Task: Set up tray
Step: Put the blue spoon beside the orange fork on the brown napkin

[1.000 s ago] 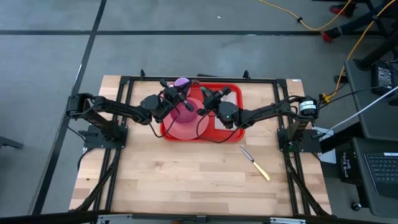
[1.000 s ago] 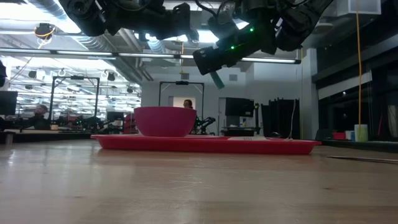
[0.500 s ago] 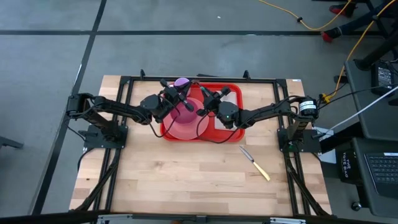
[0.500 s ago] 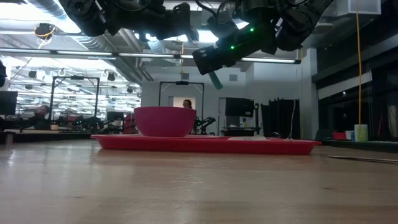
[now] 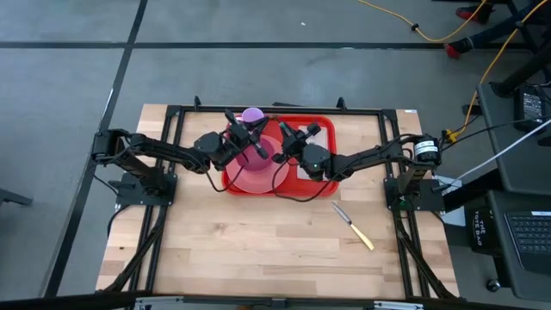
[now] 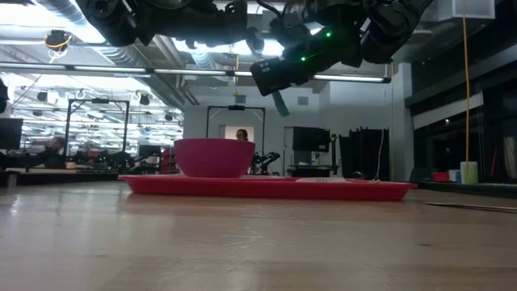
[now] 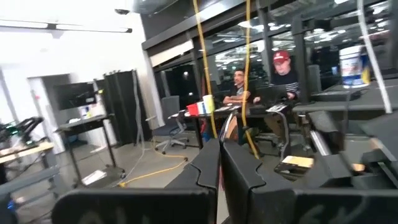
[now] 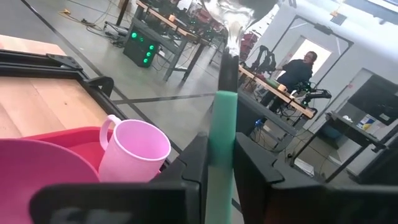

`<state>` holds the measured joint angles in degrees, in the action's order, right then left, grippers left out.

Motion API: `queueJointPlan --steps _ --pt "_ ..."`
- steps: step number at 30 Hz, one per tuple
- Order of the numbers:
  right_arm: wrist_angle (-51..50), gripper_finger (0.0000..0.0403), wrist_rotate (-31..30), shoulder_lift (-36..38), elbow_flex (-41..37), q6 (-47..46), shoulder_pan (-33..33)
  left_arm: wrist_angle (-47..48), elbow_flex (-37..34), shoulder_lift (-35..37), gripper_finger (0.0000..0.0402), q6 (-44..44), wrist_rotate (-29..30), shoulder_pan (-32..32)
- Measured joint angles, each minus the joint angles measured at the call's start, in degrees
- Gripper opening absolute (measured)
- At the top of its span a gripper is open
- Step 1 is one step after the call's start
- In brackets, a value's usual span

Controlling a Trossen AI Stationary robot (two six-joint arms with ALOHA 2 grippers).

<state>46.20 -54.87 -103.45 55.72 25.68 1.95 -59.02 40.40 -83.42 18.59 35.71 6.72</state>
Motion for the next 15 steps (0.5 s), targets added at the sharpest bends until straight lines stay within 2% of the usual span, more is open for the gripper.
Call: queueJointPlan --steps 3,9,15 --pt "-0.1 0.0057 -0.6 0.0 0.0 -0.1 -0.8 0.0 0.0 0.0 0.0002 0.2 -0.9 -0.4" --pt "-0.3 0.0057 -6.8 0.0 0.0 1.4 -3.4 0.7 0.0 0.0 0.0002 0.2 -1.0 -2.0" --pt "-0.1 0.0057 -8.8 0.0 0.0 1.7 -5.3 1.3 0.0 0.4 0.0002 0.3 -0.7 -3.7"
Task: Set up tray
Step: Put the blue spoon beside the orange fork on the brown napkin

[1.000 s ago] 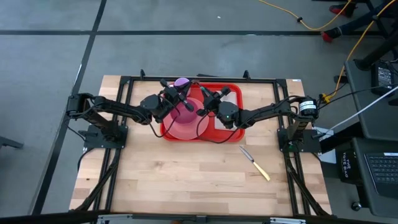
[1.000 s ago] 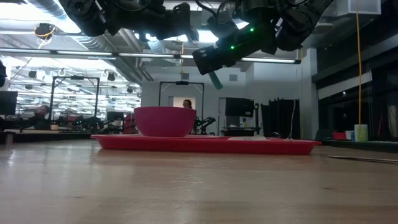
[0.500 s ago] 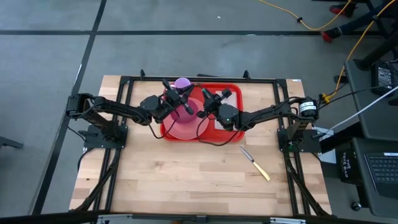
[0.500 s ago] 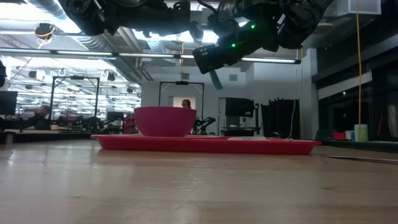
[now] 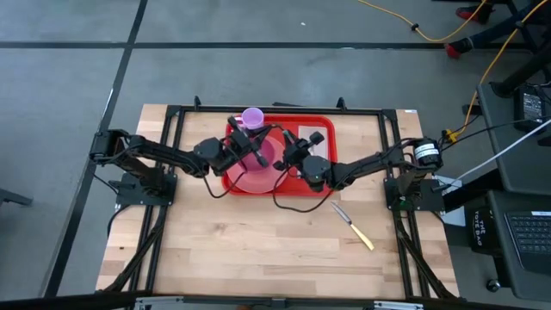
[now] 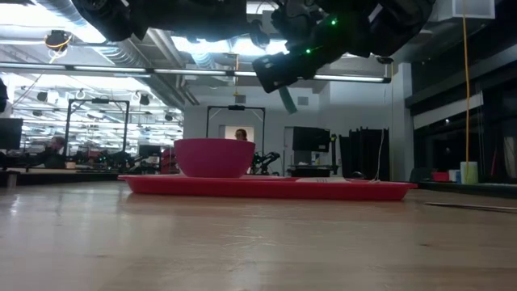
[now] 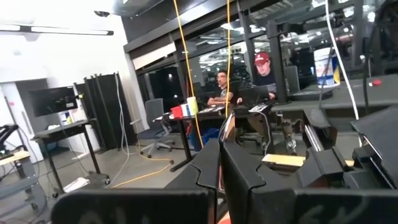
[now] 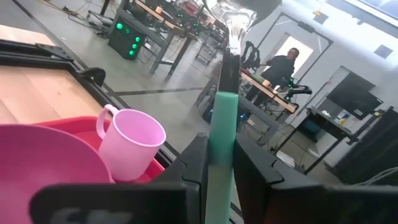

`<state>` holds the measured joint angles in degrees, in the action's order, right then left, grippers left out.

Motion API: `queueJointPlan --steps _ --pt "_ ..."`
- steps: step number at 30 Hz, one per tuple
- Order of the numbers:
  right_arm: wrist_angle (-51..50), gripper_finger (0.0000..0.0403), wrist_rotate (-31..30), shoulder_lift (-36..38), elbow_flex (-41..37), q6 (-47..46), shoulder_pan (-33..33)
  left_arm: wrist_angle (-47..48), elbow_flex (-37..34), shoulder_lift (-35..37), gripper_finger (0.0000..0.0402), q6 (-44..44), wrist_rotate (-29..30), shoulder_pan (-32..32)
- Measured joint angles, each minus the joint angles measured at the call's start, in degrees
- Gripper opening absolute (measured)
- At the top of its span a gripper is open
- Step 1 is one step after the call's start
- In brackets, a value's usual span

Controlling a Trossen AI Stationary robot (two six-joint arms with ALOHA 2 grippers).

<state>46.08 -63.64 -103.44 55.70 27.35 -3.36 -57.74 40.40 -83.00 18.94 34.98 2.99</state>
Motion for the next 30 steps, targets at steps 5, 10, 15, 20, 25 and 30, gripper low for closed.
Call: queueJointPlan --steps 5,10,15,20,25,30 --pt "-0.2 0.0057 -2.0 0.0 0.0 0.1 -1.4 0.5 0.0 0.0 0.0002 1.7 0.5 -1.1" --pt "-0.2 0.0057 -2.9 0.0 0.0 0.1 -2.4 0.6 0.0 0.0 0.0002 1.8 3.0 -2.0" --pt "-0.2 0.0057 -2.9 0.0 0.0 0.0 -2.9 0.5 0.0 0.0 0.0002 1.8 4.9 -3.0" --pt "0.1 0.0057 -2.6 0.0 0.0 0.0 -2.9 -0.6 0.0 -0.1 0.0002 3.1 5.4 -3.5" --pt "0.0 0.0057 -2.6 0.0 0.0 0.0 -2.9 -0.6 0.0 -0.1 0.0002 3.2 5.4 -3.5" --pt "0.0 0.0057 -2.6 0.0 0.0 0.0 -2.9 -0.7 0.0 -0.1 0.0002 2.8 5.4 -3.5"
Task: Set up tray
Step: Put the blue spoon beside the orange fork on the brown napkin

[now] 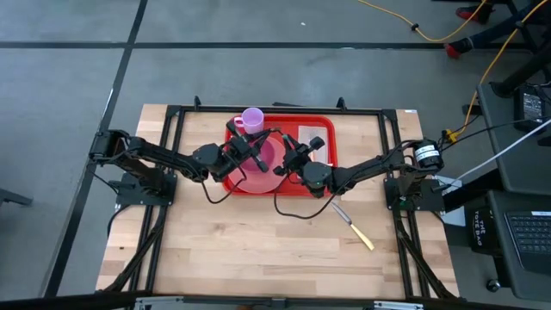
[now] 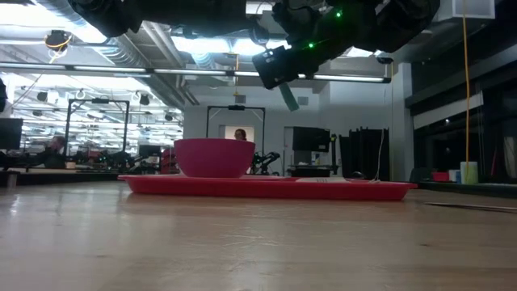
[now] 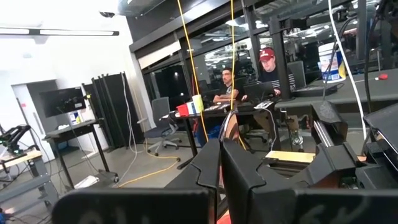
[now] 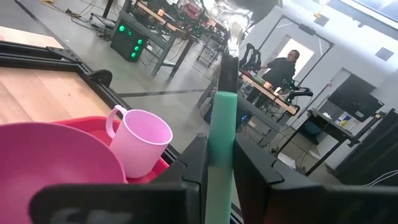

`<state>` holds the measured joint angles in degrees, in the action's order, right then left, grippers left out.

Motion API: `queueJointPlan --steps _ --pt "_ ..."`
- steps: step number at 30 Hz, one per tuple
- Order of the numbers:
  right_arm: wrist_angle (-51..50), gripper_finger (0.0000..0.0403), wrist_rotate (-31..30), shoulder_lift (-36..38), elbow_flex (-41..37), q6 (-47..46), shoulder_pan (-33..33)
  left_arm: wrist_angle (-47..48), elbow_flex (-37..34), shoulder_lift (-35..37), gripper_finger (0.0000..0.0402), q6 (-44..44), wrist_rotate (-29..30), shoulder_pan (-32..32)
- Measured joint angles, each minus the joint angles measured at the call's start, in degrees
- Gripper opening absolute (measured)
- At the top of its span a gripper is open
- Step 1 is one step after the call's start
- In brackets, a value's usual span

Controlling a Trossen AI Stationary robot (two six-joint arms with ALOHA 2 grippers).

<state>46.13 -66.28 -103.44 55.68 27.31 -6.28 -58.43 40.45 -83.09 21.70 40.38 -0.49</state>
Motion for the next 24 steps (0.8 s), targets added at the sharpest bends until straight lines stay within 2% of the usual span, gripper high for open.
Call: queueJointPlan --steps 5,19,24 --pt "0.0 0.0057 0.5 0.0 0.0 0.1 0.0 0.2 0.0 -0.1 0.0021 0.0 0.0 0.0" --pt "0.0 0.0057 0.7 0.0 0.1 0.0 -0.4 0.2 -0.1 0.1 0.0142 0.1 3.4 -1.5" --pt "0.1 0.0057 0.5 0.0 0.1 0.2 -0.4 4.7 -0.1 2.8 0.0168 1.3 5.5 -3.9"
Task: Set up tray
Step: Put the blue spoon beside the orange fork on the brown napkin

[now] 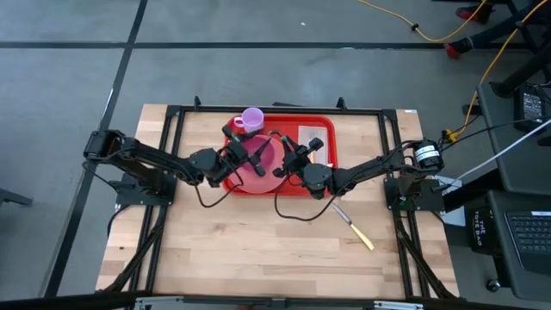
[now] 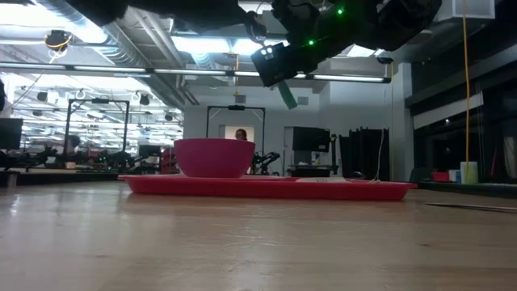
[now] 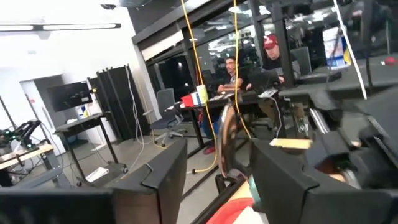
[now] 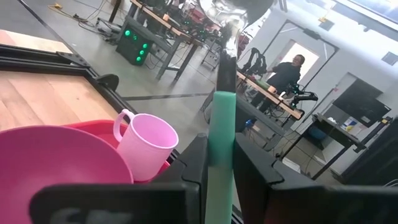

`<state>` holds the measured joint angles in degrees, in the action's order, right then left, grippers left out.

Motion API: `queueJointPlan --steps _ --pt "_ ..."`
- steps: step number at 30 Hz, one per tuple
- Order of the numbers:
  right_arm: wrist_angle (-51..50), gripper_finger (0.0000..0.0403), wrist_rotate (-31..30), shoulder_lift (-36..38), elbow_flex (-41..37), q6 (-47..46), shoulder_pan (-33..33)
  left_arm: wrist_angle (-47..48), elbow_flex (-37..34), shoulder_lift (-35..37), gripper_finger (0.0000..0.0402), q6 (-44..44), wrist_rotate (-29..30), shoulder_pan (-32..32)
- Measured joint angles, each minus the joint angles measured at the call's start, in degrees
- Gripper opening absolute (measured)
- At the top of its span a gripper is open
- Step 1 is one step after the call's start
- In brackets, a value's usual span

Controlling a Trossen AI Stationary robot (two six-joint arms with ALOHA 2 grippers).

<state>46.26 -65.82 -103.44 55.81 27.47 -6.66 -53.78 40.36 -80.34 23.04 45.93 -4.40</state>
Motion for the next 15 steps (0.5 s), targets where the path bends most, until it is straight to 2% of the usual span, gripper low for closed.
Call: queueJointPlan --steps 4,9,12,15 --pt "0.3 0.0057 -0.1 0.0 0.0 0.1 0.0 7.7 0.0 3.7 0.0177 -0.7 1.2 -3.0" --pt "0.8 0.0057 -0.6 0.0 0.0 0.1 -0.1 19.3 0.0 9.1 0.0175 -3.6 0.0 -5.6" --pt "1.7 0.0057 -0.8 0.0 0.0 0.1 -0.4 21.4 -1.6 12.8 0.0166 -5.1 -3.1 -6.3" --pt "2.6 0.0057 -3.2 0.0 0.6 0.6 -1.3 21.5 -4.2 17.0 0.0153 -5.8 -3.3 -6.4"
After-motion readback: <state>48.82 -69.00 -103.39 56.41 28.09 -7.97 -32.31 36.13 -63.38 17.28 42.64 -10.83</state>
